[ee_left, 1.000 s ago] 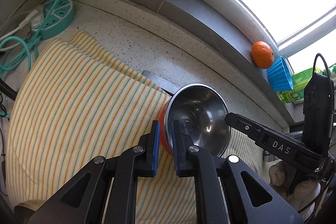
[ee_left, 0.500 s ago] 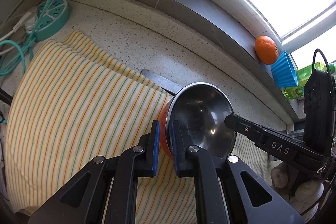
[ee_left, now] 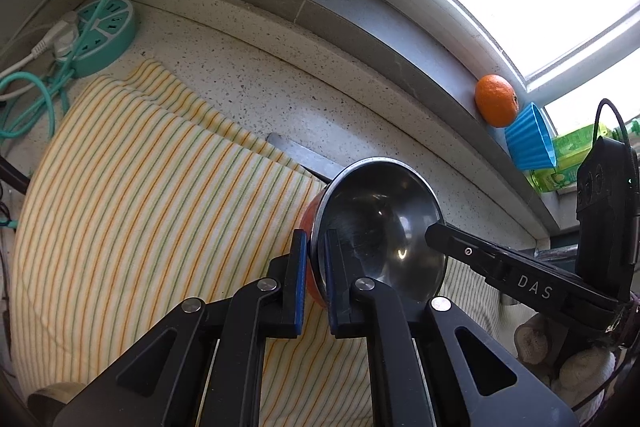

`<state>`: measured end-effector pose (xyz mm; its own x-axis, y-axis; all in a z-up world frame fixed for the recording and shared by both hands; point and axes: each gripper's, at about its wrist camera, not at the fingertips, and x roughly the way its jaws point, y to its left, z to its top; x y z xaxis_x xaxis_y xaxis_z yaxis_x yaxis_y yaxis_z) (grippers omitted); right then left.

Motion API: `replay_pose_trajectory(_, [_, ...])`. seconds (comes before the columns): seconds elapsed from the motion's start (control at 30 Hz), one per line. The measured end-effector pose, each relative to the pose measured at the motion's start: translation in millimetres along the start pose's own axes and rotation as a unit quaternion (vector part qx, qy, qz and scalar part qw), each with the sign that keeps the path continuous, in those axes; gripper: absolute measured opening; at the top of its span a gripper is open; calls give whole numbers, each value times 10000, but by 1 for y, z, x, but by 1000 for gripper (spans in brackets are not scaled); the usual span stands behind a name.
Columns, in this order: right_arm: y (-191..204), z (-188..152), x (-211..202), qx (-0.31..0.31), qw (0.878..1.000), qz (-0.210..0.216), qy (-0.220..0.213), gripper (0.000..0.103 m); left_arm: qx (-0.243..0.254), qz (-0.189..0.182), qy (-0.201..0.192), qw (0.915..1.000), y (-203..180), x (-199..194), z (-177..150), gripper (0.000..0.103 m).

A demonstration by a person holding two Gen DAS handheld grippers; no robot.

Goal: Organize plates and bowls
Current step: 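Lift the red-bottomed bowl with both tools and carry it over the large steel bowl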

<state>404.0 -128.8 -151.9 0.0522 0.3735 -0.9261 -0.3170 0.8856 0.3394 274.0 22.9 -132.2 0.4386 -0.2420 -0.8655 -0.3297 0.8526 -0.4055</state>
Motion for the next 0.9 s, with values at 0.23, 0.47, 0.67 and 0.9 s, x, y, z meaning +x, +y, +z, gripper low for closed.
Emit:
replay_pose_trajectory(0.23, [16, -10, -28, -106, 9998, 19, -146, 6, 75, -113, -196, 9997, 0, -30, -9, 7])
replay_pose_trajectory(0.47, [34, -25, -54, -202, 9994, 53, -279, 6, 135, -211, -397, 9989, 0, -61, -21, 7])
replay_pose_trajectory(0.67, [56, -45, -76, -358, 9986, 121, -375, 6, 116, -293, -546, 9980, 10, -91, -37, 7])
replay_pose_trajectory(0.9, [89, -72, -92, -619, 9970, 243, -408, 6, 54, -239, -779, 9967, 27, -125, -61, 7])
